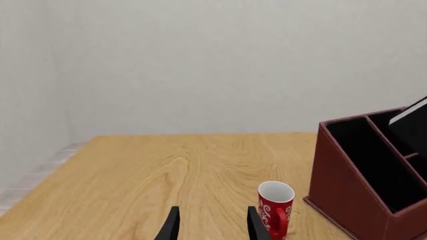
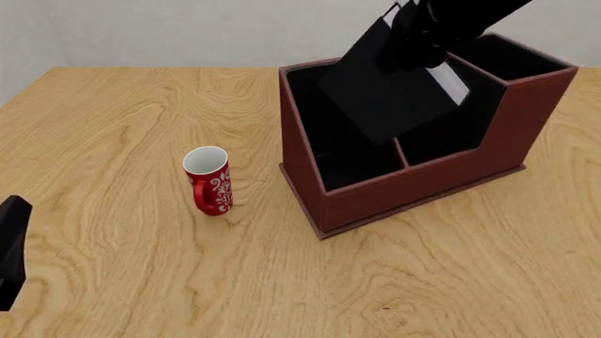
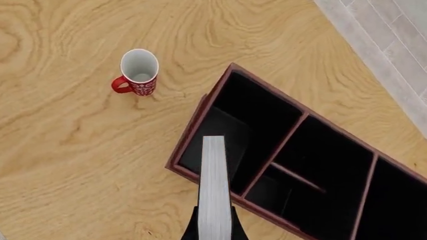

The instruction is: Pick up the book and place it in the left compartment of the caddy.

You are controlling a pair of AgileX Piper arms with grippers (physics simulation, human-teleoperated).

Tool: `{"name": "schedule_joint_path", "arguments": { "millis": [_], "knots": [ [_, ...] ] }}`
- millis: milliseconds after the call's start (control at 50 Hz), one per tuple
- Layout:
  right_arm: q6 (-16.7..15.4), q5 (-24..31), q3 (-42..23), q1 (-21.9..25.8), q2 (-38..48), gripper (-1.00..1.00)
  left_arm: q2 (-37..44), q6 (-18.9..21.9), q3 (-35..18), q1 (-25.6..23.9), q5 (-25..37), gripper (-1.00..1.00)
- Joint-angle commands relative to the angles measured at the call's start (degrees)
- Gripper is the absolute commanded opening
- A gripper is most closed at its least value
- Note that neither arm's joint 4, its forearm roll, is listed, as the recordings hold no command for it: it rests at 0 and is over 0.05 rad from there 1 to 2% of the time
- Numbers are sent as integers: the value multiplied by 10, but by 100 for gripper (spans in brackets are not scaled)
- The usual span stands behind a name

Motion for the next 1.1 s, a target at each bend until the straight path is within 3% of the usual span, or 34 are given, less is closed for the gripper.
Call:
{"name": "schedule_joint_path", "arguments": {
  "millis": [20,880,1100],
  "knots": [
    [11,0,-3,-2,12,-100,0,10,-4,0,-3,100],
    [37,0,-53,-14,95,-100,0,19,-6,12,0,100],
    [30,0,-64,-30,114,-100,0,16,-14,15,7,100]
  ]
}}
